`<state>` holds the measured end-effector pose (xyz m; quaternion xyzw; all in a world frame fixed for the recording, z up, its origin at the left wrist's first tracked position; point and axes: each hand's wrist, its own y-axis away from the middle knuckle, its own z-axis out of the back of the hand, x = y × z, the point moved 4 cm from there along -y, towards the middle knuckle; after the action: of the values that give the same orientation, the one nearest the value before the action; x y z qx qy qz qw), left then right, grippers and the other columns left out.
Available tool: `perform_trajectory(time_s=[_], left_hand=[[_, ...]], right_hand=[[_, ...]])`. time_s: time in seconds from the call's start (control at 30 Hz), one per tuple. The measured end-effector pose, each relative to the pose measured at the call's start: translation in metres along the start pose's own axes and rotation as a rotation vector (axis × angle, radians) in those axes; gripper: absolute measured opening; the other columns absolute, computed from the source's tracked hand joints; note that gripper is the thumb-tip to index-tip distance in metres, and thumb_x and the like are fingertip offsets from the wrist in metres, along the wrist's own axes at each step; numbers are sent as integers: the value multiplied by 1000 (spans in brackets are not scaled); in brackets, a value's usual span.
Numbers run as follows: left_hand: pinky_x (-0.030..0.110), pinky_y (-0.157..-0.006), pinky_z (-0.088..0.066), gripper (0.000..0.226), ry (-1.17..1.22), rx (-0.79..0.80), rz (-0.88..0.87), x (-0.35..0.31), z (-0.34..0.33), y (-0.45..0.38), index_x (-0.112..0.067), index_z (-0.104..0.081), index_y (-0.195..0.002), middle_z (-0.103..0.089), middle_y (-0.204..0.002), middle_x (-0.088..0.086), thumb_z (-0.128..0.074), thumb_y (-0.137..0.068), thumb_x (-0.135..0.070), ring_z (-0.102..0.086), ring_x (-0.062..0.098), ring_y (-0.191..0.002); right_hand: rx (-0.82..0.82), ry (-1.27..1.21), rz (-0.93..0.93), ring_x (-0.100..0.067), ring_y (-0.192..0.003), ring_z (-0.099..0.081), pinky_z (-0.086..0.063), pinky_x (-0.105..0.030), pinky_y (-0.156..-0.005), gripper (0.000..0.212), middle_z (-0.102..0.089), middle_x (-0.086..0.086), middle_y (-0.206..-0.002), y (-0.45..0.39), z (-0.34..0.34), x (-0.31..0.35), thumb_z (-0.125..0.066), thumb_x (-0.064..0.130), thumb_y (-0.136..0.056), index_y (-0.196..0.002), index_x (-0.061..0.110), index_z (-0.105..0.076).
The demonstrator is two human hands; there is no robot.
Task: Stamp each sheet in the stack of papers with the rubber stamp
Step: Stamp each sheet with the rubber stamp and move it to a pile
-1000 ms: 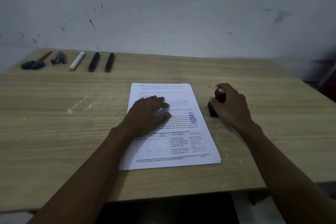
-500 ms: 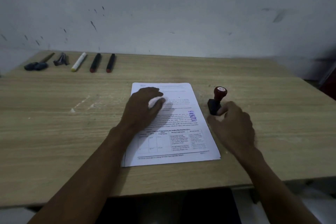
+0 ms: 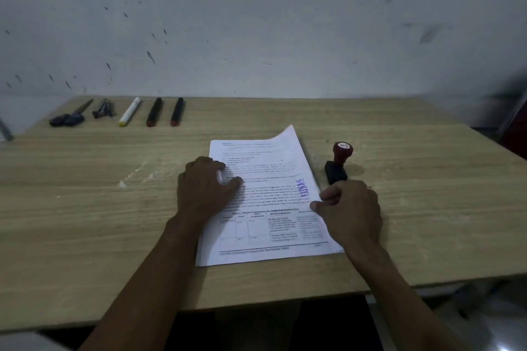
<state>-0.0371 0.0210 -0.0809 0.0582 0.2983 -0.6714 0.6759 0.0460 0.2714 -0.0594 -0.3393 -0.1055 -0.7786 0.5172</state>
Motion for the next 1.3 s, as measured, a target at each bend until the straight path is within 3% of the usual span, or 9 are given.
perform_trajectory(time_s=[0.3, 0.43, 0.6, 0.7, 0.8, 0.9, 1.07, 1.17, 1.3], left_hand=[[42, -97, -39, 72, 86, 42, 24, -2, 8, 5, -16, -63, -120, -59, -125, 9, -63, -68, -66, -51, 31, -119], [42, -99, -43, 85, 280, 25, 112, -1, 13, 3, -8, -51, -133, -57, -130, 14, -63, -68, -62, -53, 32, -120], [30, -87, -45, 61, 565, 1, 274, 1, 24, 3, -7, -47, -137, -61, -127, 10, -69, -87, -34, -59, 26, -117], [15, -57, -50, 13, 954, -18, 270, -13, 36, 6, -3, -63, -103, -74, -84, 0, -60, -93, -10, -71, 4, -77], [22, -64, -55, 10, 1192, 7, 288, -17, 46, 2, -7, -68, -90, -76, -78, -2, -60, -90, -2, -71, 6, -69], [40, -86, -54, 15, 1211, -76, 267, -13, 56, -12, -11, -74, -96, -76, -93, 2, -71, -82, -6, -71, 23, -88], [21, -56, -52, 15, 1177, -75, 96, -60, 77, -30, -12, -73, -95, -76, -78, -6, -71, -82, -6, -71, 11, -67], [27, -53, -52, 3, 1084, -83, 41, -94, 77, -42, -11, -75, -81, -75, -70, 1, -77, -79, -13, -70, 17, -62], [30, -51, -49, 15, 944, -78, -3, -148, 57, -59, -5, -71, -68, -69, -66, 16, -80, -76, -15, -62, 21, -57]], right_hand=[[-51, -21, 61, -22, -82, -68, -54, -35, -70, 12, -72, 0, -88, -1, -2, -6, -75, 32, -84, -83, 20, -75], [-73, -163, 114, -25, -73, -67, -52, -36, -65, 17, -70, -3, -72, -5, 1, -6, -71, 21, -87, -74, 11, -75], [-28, -468, 133, -20, -68, -70, -54, -38, -65, 13, -72, 0, -69, -5, 14, 2, -69, 13, -88, -79, 9, -77], [-22, -591, 142, -19, -67, -71, -56, -40, -65, 11, -73, 1, -68, -6, 23, 8, -74, 14, -86, -76, 10, -76], [-15, -678, 136, -21, -69, -73, -58, -43, -67, 8, -74, 0, -69, -8, 33, 12, -76, 14, -84, -76, 10, -77], [-17, -757, 116, -22, -73, -74, -61, -42, -70, 4, -76, -1, -73, -11, 45, 13, -78, 12, -81, -80, 9, -78], [-143, -717, 143, -15, -70, -73, -60, -41, -71, 2, -75, 3, -72, -29, 79, 8, -79, 14, -80, -79, 13, -78], [-239, -536, 147, -10, -71, -71, -59, -38, -72, 9, -73, 8, -74, -46, 97, -5, -76, 22, -83, -87, 14, -79], [-316, -366, 52, -16, -73, -68, -56, -37, -70, 13, -65, 11, -69, -75, 122, -33, -75, 28, -84, -86, 15, -77]])
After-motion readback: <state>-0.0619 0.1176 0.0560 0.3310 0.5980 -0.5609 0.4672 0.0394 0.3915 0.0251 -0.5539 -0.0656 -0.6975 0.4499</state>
